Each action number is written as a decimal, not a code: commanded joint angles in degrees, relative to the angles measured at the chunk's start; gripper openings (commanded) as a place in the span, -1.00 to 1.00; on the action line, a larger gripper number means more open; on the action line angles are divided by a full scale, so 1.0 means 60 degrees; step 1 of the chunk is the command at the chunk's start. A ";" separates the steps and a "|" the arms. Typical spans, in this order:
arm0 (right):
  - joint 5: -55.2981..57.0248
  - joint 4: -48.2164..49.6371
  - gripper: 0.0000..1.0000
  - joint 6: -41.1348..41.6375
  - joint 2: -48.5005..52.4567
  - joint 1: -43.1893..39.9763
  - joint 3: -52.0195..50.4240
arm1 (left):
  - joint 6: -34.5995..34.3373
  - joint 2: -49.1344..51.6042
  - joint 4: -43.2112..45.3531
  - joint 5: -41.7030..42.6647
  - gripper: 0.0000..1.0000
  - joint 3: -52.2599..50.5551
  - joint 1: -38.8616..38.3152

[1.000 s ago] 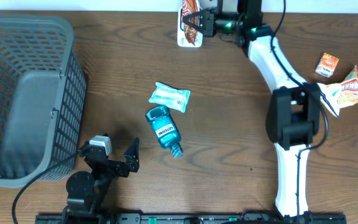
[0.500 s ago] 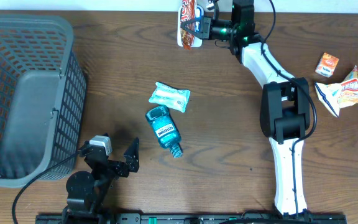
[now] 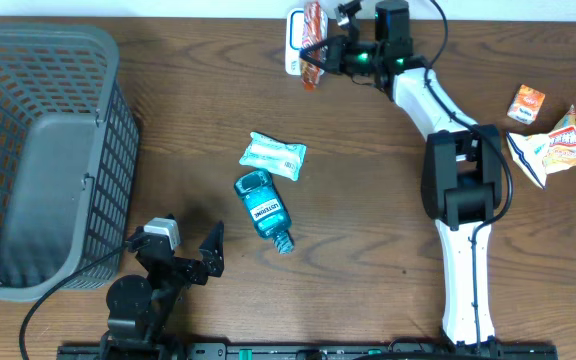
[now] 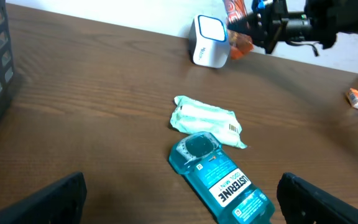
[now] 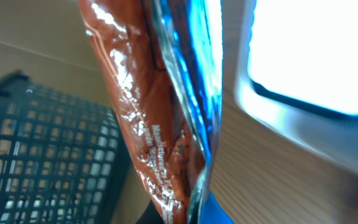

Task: Scan the item barcode
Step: 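Carry the orange-red bar up to the white scanner, then move the bar to the right table edge and release it, then reach the right gripper to the mint-green wipes packet and grasp it, then lift the wipes packet and swing it toward the front right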

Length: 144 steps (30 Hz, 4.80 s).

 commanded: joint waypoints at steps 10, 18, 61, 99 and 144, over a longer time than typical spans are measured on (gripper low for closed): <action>0.7114 -0.6109 -0.98 -0.3483 -0.1610 -0.1647 0.0066 | -0.0018 -0.0058 -0.0208 0.0120 0.95 -0.0149 0.0022; 1.2695 -0.7588 -0.80 -0.3136 -0.1931 -0.2925 0.0062 | -0.0018 -0.0058 -0.0208 0.0120 0.96 -0.0149 0.0022; 0.4371 -0.6889 0.99 -0.6040 -0.3537 0.1446 -0.1861 | -0.0018 -0.0058 -0.0208 0.0120 0.96 -0.0149 0.0022; 0.4328 -0.7373 -0.98 -0.6539 -0.0674 0.2361 -0.1894 | -0.0018 -0.0058 -0.0208 0.0120 0.96 -0.0149 0.0022; 0.6258 -0.8892 -0.97 -0.2546 -1.1825 0.2473 -0.6222 | -0.0018 -0.0058 -0.0208 0.0120 0.96 -0.0149 0.0022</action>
